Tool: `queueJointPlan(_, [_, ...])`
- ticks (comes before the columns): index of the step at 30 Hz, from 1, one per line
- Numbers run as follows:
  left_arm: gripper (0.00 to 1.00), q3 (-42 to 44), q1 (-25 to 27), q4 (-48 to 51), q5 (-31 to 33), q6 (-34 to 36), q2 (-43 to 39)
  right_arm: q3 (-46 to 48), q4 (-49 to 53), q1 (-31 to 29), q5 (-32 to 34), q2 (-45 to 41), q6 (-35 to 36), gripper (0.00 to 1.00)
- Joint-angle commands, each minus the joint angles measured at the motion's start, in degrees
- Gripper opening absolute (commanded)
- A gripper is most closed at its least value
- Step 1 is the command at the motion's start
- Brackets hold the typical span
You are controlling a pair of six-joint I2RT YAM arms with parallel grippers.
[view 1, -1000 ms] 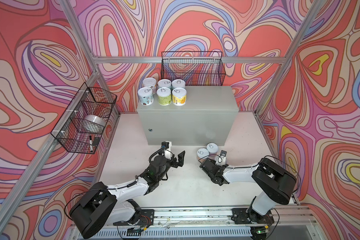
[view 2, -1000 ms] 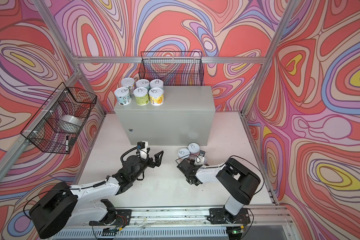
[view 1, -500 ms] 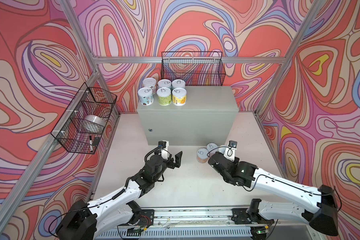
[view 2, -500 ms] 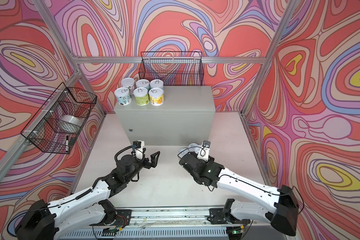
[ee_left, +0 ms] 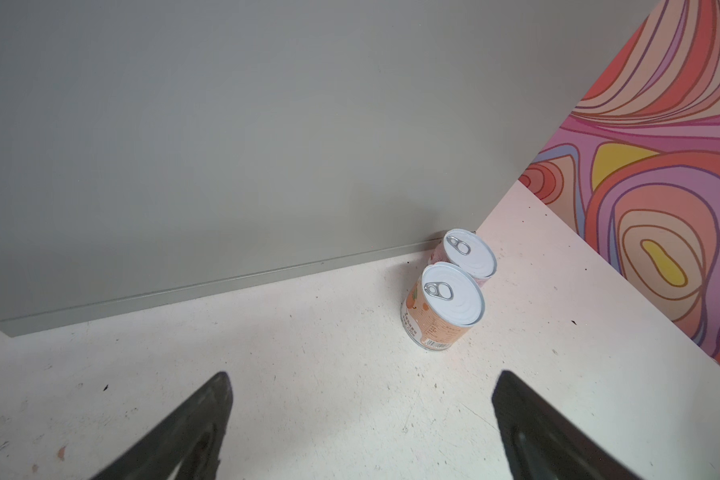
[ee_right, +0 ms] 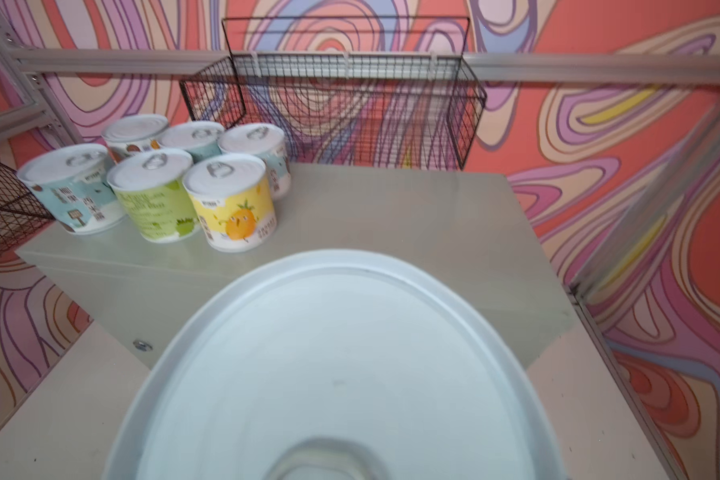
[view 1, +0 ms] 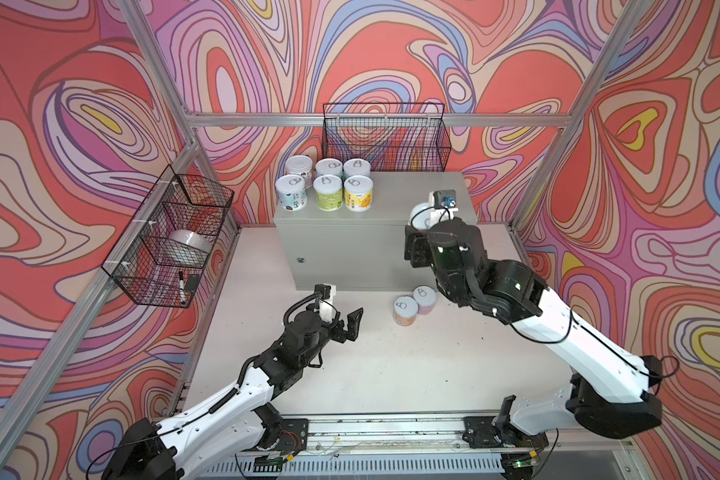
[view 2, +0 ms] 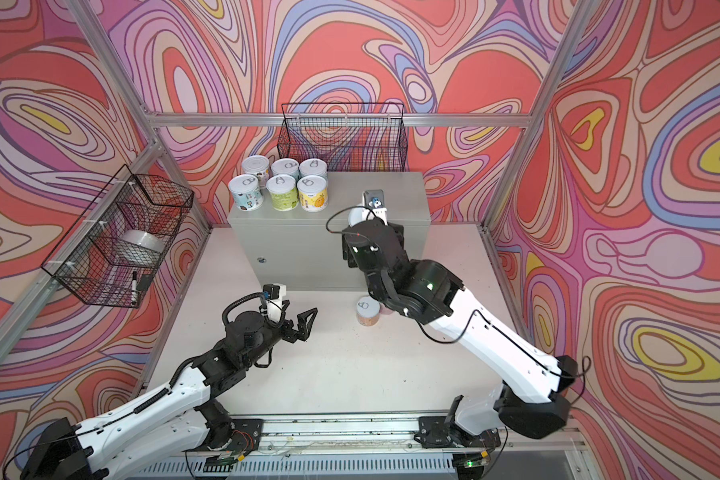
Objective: Place and organize the canned foods onto the counter
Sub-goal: 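Lift the small yellow can with the right gripper onto the cabinet top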
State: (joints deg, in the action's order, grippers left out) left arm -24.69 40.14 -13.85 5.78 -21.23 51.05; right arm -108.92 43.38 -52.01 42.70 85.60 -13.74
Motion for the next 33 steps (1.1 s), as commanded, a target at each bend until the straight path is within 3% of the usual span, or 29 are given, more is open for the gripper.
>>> queueJointPlan(1, [1.00,-1.39,0.11,1.63,-1.19,-0.30,-0.86,-8.30,-3.14,6.08,-6.39,6.47,8.82,0.00])
queueJointPlan(7, [1.00,0.05,0.09,1.72,-0.42,-0.17,-3.20,-21.03,-1.93,13.68,-14.84,18.26,8.28,0.00])
queueJointPlan(12, [1.00,0.33,0.11,2.04,0.60,0.64,-3.42,-17.39,-9.99,15.63,-16.39,20.96,9.17,0.00])
queueJointPlan(28, [1.00,0.79,0.03,3.72,2.16,0.93,-5.03,-16.35,-12.61,17.83,-20.02,27.94,4.80,0.00])
queueJointPlan(33, [1.00,0.61,0.09,4.35,2.76,1.28,-5.78,-15.97,-12.52,17.88,-20.29,27.31,4.38,0.36])
